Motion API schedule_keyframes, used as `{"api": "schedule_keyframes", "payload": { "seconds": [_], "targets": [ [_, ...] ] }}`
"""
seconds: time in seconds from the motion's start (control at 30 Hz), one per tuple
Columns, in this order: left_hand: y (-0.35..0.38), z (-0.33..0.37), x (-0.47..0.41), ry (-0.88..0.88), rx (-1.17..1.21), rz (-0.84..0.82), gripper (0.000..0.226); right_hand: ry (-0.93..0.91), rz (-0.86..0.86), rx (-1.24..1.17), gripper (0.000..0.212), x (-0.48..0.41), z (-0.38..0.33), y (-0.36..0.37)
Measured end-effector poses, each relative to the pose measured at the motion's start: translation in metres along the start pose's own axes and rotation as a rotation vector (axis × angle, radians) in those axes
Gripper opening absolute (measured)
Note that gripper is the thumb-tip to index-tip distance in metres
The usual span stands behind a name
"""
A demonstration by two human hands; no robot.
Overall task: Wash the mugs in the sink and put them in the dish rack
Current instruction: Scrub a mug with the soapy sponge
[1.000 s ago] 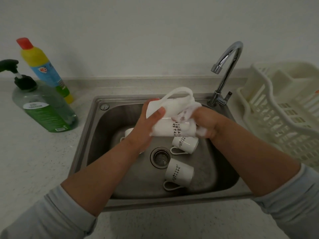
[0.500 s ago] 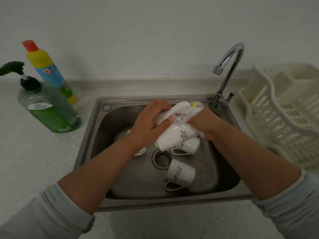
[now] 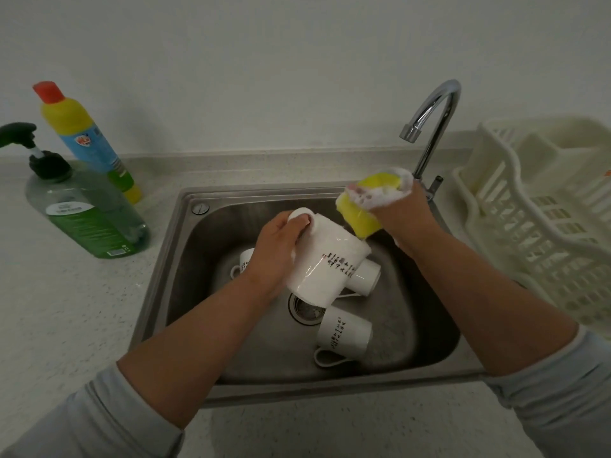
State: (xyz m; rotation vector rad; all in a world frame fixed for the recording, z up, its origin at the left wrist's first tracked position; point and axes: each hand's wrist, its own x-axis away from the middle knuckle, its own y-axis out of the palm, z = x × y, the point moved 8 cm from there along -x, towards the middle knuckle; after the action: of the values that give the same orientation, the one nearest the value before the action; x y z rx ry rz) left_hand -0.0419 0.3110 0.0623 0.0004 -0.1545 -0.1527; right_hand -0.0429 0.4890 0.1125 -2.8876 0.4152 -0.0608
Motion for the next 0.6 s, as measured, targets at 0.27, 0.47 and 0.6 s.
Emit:
{"api": "schedule_keyframes", "payload": {
  "seconds": [0.27, 0.47, 0.6],
  "targets": [
    [0.0, -0.004, -0.002, -0.29, 0.509, 0.056, 0.017, -1.053, -0.102, 0.94, 0.027, 0.052, -0.027, 0.067],
    [-0.003, -0.006, -0.004, -0.321, 0.515, 0.158, 0.023, -0.826, -0.234, 0.479, 0.027, 0.052, -0.012, 0.072],
    [-0.005, -0.004, -0.007, -0.266, 0.468, 0.157, 0.02, -0.932, -0.266, 0.547, 0.01, 0.057, -0.009, 0.073]
  ]
}}
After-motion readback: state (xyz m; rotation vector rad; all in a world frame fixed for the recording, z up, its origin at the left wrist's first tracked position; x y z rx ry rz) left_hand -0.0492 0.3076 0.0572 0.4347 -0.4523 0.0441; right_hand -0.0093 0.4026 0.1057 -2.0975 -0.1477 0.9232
